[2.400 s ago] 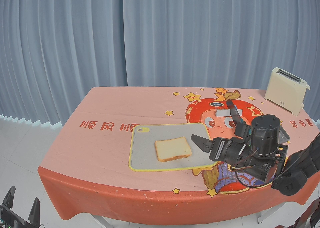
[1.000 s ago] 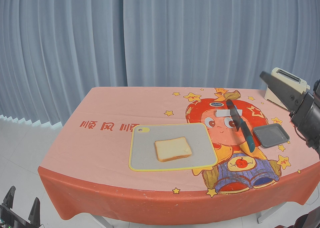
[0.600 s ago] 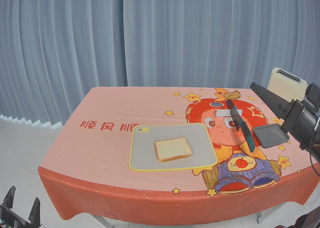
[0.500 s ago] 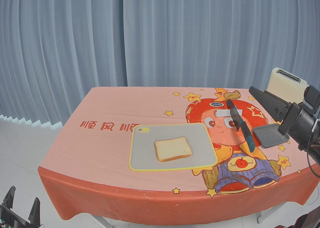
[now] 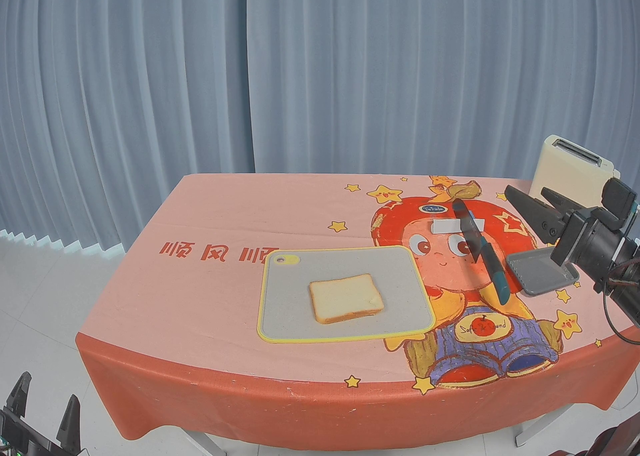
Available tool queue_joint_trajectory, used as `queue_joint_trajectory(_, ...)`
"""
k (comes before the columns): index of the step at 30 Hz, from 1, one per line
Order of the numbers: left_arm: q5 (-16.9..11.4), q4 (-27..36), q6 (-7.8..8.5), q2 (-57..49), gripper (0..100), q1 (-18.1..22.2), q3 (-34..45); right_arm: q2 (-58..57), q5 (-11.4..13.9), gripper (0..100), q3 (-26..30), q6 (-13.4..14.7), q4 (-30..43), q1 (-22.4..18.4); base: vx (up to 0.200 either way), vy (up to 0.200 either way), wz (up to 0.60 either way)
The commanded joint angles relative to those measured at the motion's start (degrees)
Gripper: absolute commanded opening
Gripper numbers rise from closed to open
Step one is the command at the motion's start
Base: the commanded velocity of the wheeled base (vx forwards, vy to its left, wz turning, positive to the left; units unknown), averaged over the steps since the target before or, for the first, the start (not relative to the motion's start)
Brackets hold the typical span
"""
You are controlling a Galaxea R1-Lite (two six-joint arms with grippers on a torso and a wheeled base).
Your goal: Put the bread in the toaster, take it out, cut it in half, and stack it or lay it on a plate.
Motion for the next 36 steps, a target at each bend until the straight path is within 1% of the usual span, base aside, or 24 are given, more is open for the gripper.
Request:
queue_joint_trajectory(1,0.0,0.0,-0.01,0.0,100,0.0,1.0,3.0,-0.7,100,0.3,-2.8,0.3,-4.6,0.0,0.0,0.0)
queue_joint_trajectory(4,0.0,0.0,-0.01,0.0,100,0.0,1.0,3.4,-1.5,100,0.0,-4.1,0.4,-6.0,0.0,0.0,0.0)
queue_joint_trajectory(7,0.0,0.0,-0.01,0.0,100,0.0,1.0,3.7,-2.2,100,-0.5,-4.2,0.5,-6.2,0.0,0.0,0.0)
queue_joint_trajectory(11,0.0,0.0,-0.01,0.0,100,0.0,1.0,4.1,-2.2,100,-2.0,-4.2,1.6,-6.5,0.0,0.0,0.0)
queue_joint_trajectory(13,0.0,0.0,-0.01,0.0,100,0.0,1.0,4.0,-2.2,100,-4.4,-4.2,4.8,-6.4,0.0,0.0,0.0)
queue_joint_trajectory(15,0.0,0.0,-0.01,0.0,100,0.0,1.0,4.0,-2.1,100,-8.7,-4.2,10.8,-6.4,0.0,0.0,0.0)
queue_joint_trajectory(16,0.0,0.0,-0.01,0.0,100,0.0,1.0,4.0,-2.1,100,-11.9,-4.2,14.7,-6.6,0.0,0.0,0.0)
queue_joint_trajectory(17,0.0,0.0,-0.01,0.0,100,0.0,1.0,4.0,-2.1,100,-13.6,-3.8,17.1,-7.0,0.0,0.0,0.0)
queue_joint_trajectory(18,0.0,0.0,-0.01,0.0,100,0.0,1.0,4.0,-2.1,100,-13.6,-3.8,17.1,-7.0,0.0,0.0,0.0)
queue_joint_trajectory(19,0.0,0.0,-0.01,0.0,100,0.0,1.0,3.6,-2.1,100,-16.5,-3.5,21.8,-9.3,0.0,0.0,0.0)
queue_joint_trajectory(21,0.0,0.0,-0.01,0.0,100,0.0,1.0,3.0,-2.3,100,-16.6,-3.5,22.9,-10.3,0.0,0.0,0.0)
queue_joint_trajectory(24,0.0,0.0,-0.01,0.0,100,0.0,1.0,-1.2,-2.3,100,-16.3,-3.5,24.4,-9.8,0.0,0.0,0.0)
queue_joint_trajectory(26,0.0,0.0,-0.01,0.0,100,0.0,1.0,-2.4,-2.3,100,-15.9,-3.4,27.5,-9.3,0.0,0.0,0.0)
queue_joint_trajectory(28,0.0,0.0,-0.01,0.0,100,0.0,1.0,-2.4,-1.5,100,-15.8,-3.3,29.8,-9.6,0.0,0.0,0.0)
queue_joint_trajectory(29,0.0,0.0,-0.01,0.0,100,0.0,1.0,-2.2,-1.5,100,-15.8,-3.3,30.5,-9.6,0.0,0.0,0.0)
queue_joint_trajectory(33,0.0,0.0,-0.01,0.0,100,0.0,1.0,-2.0,-1.7,100,-15.0,-3.4,31.0,-8.9,0.0,0.0,0.0)
queue_joint_trajectory(36,0.0,0.0,-0.01,0.0,100,0.0,1.0,-1.9,-2.0,100,-13.7,-3.5,30.2,-7.6,0.0,0.0,0.0)
